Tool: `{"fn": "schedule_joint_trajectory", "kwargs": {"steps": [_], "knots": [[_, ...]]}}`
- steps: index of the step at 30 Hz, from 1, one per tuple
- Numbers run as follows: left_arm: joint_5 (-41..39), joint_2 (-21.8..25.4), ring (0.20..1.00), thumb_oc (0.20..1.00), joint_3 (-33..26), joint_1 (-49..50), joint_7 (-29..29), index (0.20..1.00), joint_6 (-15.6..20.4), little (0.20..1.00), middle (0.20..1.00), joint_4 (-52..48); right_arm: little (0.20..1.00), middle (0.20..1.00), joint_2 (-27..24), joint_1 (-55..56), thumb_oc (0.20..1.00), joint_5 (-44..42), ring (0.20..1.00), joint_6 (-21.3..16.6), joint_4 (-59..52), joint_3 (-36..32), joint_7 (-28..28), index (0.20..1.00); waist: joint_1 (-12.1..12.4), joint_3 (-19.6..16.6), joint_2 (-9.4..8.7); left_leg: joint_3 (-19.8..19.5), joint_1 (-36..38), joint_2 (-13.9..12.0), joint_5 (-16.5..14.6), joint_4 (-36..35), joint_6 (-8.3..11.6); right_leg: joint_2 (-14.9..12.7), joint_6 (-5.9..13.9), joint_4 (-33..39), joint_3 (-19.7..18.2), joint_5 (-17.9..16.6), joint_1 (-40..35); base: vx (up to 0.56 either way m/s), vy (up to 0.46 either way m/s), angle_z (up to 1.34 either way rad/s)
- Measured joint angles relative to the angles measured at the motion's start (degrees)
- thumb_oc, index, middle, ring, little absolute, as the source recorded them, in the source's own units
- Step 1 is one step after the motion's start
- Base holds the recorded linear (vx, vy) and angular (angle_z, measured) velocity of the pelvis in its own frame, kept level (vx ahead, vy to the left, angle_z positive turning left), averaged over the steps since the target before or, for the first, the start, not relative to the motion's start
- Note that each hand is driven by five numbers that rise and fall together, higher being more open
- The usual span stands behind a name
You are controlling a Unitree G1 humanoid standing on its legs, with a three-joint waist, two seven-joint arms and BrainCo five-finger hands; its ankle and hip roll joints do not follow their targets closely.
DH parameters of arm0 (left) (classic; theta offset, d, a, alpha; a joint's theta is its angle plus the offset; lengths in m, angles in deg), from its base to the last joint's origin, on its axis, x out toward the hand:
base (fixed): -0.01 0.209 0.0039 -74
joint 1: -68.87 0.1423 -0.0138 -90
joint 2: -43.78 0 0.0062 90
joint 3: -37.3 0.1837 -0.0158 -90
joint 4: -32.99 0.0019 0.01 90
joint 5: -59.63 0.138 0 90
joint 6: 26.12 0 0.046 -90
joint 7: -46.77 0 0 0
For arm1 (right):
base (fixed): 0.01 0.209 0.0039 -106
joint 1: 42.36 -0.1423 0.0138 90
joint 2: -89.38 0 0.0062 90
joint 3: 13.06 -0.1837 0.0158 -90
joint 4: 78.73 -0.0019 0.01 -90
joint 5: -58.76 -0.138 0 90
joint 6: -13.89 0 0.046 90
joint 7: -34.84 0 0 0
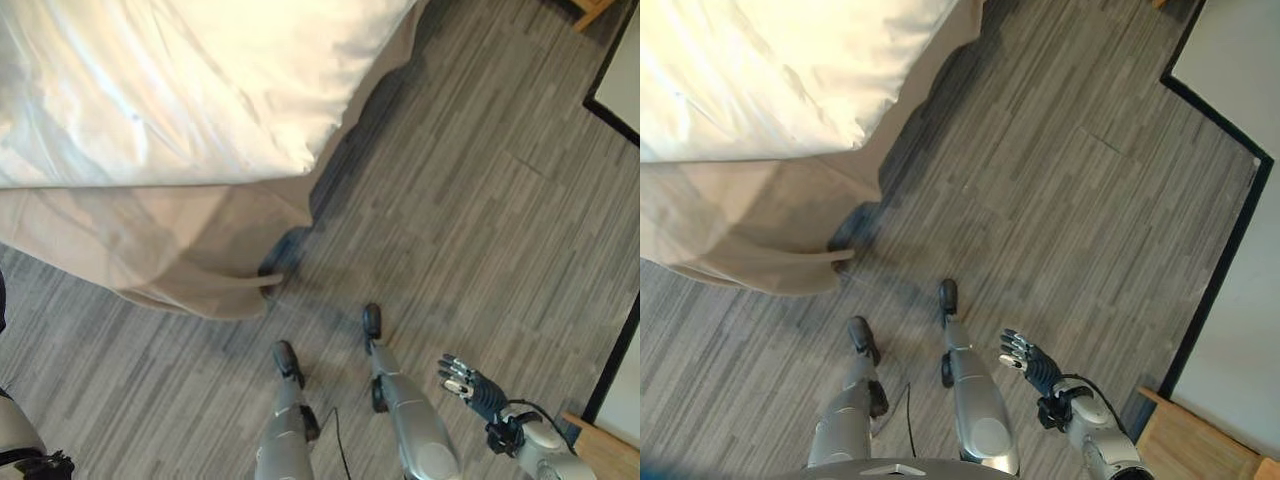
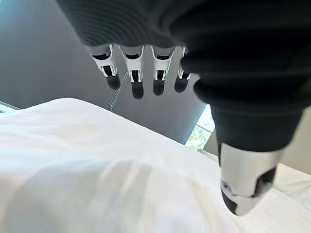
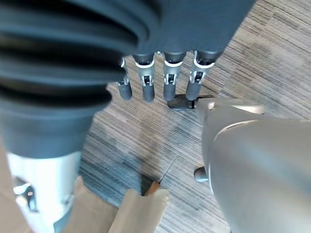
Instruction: Making the bed.
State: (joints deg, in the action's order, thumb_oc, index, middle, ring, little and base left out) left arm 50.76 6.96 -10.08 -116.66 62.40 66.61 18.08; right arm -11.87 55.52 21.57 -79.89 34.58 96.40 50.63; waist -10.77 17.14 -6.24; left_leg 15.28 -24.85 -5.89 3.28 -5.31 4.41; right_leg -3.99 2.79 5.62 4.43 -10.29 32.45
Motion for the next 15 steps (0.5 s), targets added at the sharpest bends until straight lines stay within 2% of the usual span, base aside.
{"fn": "schedule_joint_trajectory", "kwargs": {"steps": [2,3,6,10,11,12,15], "knots": [[-0.01,-0.10,1.000,1.000,0.39,-0.47,0.04,1.000,0.17,1.000,1.000,-0.07,1.000,1.000,0.00,-0.10,1.000,-1.18,1.000,-0.46,-0.26,-0.09,0.04,1.000,-0.04,0.03,-0.11,0.00,-2.31,0.02,0.35,0.02,-0.03,-0.09,0.02,0.00,-0.14,-0.31,2.30,-0.04,-0.037,-0.03],[-0.05,0.23,1.000,1.000,0.85,-1.44,-0.23,1.000,0.63,1.000,1.000,-0.06,1.000,1.000,0.10,-0.55,1.000,-1.43,1.000,-0.46,-0.58,-0.11,0.04,1.000,-0.49,0.78,-1.01,0.26,-4.74,-0.07,0.83,0.14,-0.04,0.09,-0.23,-0.02,-0.28,-1.18,4.92,-0.02,-0.034,-0.06],[-1.34,0.44,1.000,1.000,2.27,-1.51,-0.65,1.000,1.72,1.000,1.000,0.20,1.000,1.000,0.32,-0.39,1.000,-2.23,1.000,-0.53,-1.91,-1.23,-0.23,1.000,-1.92,3.46,-1.99,-0.14,-8.48,-0.96,0.92,0.84,0.12,0.47,-0.38,-0.02,-0.13,-1.55,8.22,-0.04,0.014,-0.01],[-1.49,2.64,1.000,1.000,3.65,-3.52,-3.23,1.000,2.68,1.000,1.000,0.40,1.000,1.000,0.72,-1.21,1.000,-3.50,1.000,-0.60,-1.65,-3.05,-0.23,1.000,-1.40,4.15,-1.64,-0.21,-10.02,-1.53,0.88,1.63,0.17,0.97,-0.71,-0.03,-0.16,-1.82,9.47,0.00,-0.003,-0.03],[-1.12,2.65,0.887,0.887,4.61,-3.26,-4.10,0.887,2.70,0.887,0.887,0.97,1.000,1.000,0.62,-1.25,1.000,-3.54,1.000,-0.66,-2.15,-3.07,-0.19,1.000,-1.38,4.15,-1.61,-0.32,-9.87,-1.74,0.85,1.81,0.22,1.12,-0.80,-0.03,-0.14,-1.88,9.21,0.00,-0.002,-0.04],[-1.08,2.84,0.200,0.200,4.95,-3.33,-4.69,0.200,2.72,0.200,0.200,1.20,1.000,1.000,0.62,-1.48,1.000,-3.68,1.000,-0.97,-2.38,-3.07,-0.10,1.000,-1.42,4.14,-1.60,-0.37,-9.87,-1.86,0.70,2.00,0.43,1.21,-0.80,-0.03,-0.14,-1.88,9.12,0.00,0.000,0.00],[-1.04,2.77,0.200,0.200,5.45,-3.60,-4.88,0.200,2.73,0.200,0.200,1.04,1.000,1.000,0.75,-1.70,1.000,-3.92,1.000,-1.61,-1.48,-3.09,0.05,1.000,-1.51,4.14,-1.61,-0.38,-10.01,-1.69,0.69,2.33,0.47,1.06,-0.88,-0.03,-0.19,-1.94,9.14,0.00,0.000,0.00]]}}
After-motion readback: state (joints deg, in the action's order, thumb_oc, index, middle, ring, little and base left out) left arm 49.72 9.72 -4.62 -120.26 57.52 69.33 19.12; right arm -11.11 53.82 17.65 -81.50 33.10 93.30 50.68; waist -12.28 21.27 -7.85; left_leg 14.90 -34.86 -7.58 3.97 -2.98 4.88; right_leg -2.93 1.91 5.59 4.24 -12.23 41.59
